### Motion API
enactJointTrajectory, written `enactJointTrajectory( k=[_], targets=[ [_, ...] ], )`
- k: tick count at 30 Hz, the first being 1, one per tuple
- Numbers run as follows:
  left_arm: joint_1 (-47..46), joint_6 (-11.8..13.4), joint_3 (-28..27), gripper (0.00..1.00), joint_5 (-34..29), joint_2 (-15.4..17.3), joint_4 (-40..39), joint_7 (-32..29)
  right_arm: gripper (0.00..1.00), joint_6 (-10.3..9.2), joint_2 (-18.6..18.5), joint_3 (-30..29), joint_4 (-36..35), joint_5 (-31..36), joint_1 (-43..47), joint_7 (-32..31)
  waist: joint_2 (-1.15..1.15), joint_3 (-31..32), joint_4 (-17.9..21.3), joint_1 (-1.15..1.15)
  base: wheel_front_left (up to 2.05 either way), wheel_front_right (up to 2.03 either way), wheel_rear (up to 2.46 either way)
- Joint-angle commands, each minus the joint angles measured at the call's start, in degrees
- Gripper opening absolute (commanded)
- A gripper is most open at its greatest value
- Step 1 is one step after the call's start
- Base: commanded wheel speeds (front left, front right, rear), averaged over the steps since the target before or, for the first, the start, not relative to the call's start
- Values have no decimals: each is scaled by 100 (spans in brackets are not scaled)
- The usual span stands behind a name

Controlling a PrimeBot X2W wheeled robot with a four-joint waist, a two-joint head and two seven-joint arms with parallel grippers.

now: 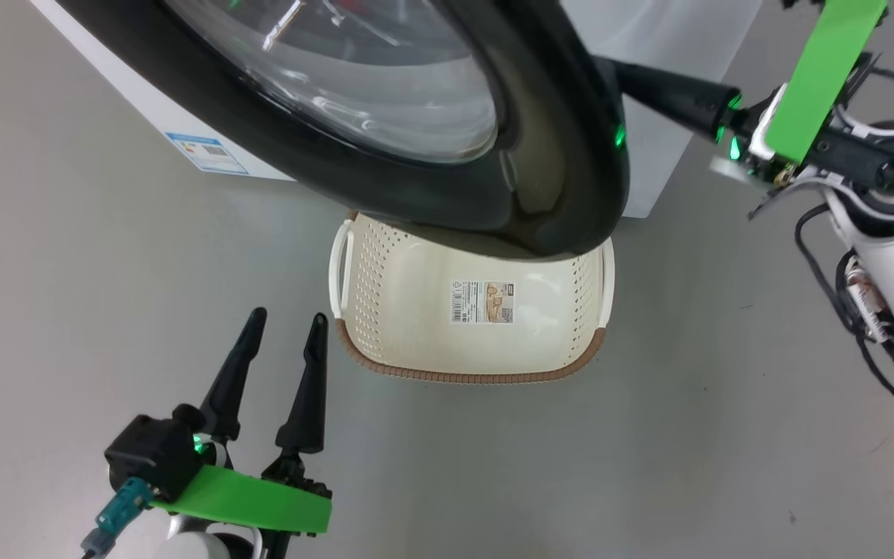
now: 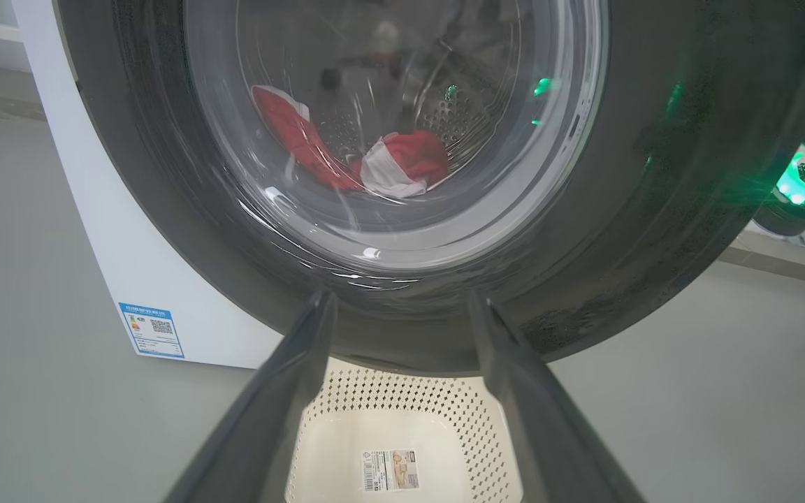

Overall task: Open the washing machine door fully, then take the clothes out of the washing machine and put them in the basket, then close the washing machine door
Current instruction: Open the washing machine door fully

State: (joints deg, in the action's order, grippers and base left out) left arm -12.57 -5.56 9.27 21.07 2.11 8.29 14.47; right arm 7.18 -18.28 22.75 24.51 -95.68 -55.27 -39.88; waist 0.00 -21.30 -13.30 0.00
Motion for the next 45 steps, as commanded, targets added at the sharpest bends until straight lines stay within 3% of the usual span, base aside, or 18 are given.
enactJointTrajectory(
  k=[1,15,34,35,36,41,43,44,45],
  targets=[
    [131,-25,-203,100,-72,76,-122,52,0,31,149,31,-235,42,166,-67,0,16,5,0,0,0,0],
    [211,0,-217,100,-71,76,-142,52,0,31,328,148,-568,168,661,-336,0,145,15,0,0,0,0],
    [272,-8,-239,100,-82,76,-122,52,0,31,259,-175,-449,580,944,247,0,309,42,0,0,0,0],
    [287,-10,-248,100,-85,76,-119,52,4,31,250,-189,-449,587,993,284,0,330,55,0,0,0,0],
    [303,-12,-258,100,-89,76,-117,52,18,31,242,-203,-454,593,1045,321,0,351,70,0,0,0,0],
    [389,-29,-318,100,-135,76,-114,52,55,31,202,-217,-493,618,1307,430,0,450,188,0,0,0,0],
    [427,-39,-354,100,-162,76,-107,52,90,31,197,-231,-508,624,1402,493,0,490,249,0,0,0,0],
    [443,-44,-371,100,-175,76,-105,52,100,31,198,-244,-518,619,1455,528,0,508,277,0,0,0,0],
    [457,-48,-387,100,-187,76,-103,52,100,31,196,-256,-534,610,1516,555,0,524,304,0,0,0,0]
  ],
)
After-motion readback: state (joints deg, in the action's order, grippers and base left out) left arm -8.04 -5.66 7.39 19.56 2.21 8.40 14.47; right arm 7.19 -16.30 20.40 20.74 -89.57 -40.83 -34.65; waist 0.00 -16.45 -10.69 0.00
